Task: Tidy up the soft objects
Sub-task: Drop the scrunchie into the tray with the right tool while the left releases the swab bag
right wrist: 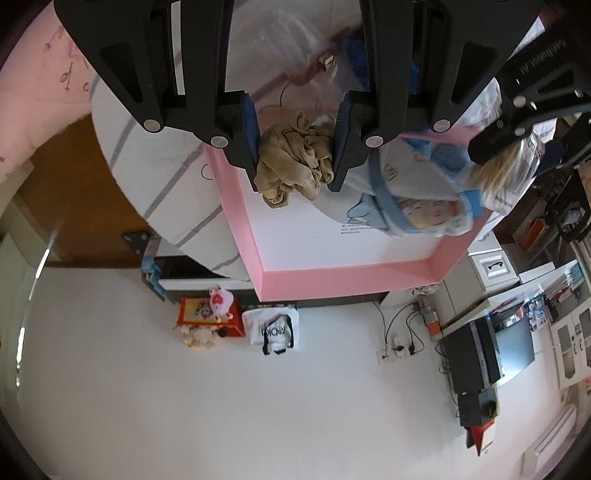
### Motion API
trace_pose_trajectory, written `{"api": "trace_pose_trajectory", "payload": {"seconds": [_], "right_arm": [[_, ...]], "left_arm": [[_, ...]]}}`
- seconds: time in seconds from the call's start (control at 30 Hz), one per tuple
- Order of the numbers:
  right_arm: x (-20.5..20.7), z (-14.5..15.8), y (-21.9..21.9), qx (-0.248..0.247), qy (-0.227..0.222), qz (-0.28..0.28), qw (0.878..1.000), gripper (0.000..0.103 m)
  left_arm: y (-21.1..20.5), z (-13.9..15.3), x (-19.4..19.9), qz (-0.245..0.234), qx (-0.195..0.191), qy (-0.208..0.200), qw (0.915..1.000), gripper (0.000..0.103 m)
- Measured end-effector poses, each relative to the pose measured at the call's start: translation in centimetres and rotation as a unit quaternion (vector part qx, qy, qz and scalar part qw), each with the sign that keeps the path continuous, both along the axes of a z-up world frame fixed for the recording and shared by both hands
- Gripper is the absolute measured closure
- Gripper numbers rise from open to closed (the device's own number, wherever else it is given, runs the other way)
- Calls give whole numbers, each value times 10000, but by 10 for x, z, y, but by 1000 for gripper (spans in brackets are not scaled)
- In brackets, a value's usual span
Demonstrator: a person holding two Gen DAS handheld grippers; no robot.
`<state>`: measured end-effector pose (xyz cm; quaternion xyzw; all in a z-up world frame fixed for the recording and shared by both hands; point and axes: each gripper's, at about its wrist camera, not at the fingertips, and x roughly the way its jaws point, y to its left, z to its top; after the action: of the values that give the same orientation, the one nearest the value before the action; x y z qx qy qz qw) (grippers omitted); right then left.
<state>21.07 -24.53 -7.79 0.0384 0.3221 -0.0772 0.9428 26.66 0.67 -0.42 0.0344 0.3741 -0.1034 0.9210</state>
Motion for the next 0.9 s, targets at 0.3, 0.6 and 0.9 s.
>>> {"api": "trace_pose_trajectory", "payload": {"seconds": [0.3,0.6,0.9], "right_arm": [[22,-20,-6,19,247,-79,9997,70],[13,-14,-12,63,172,-98,9998,24],[-4,0,5,-433,3,-148,9990,8]], "left_arm": [[-5,-13,65,40,1,202,9998,44],[0,-28,68,283,-39,115,9995,8],[-9,-35,19,392,91,-30,9992,3]]}}
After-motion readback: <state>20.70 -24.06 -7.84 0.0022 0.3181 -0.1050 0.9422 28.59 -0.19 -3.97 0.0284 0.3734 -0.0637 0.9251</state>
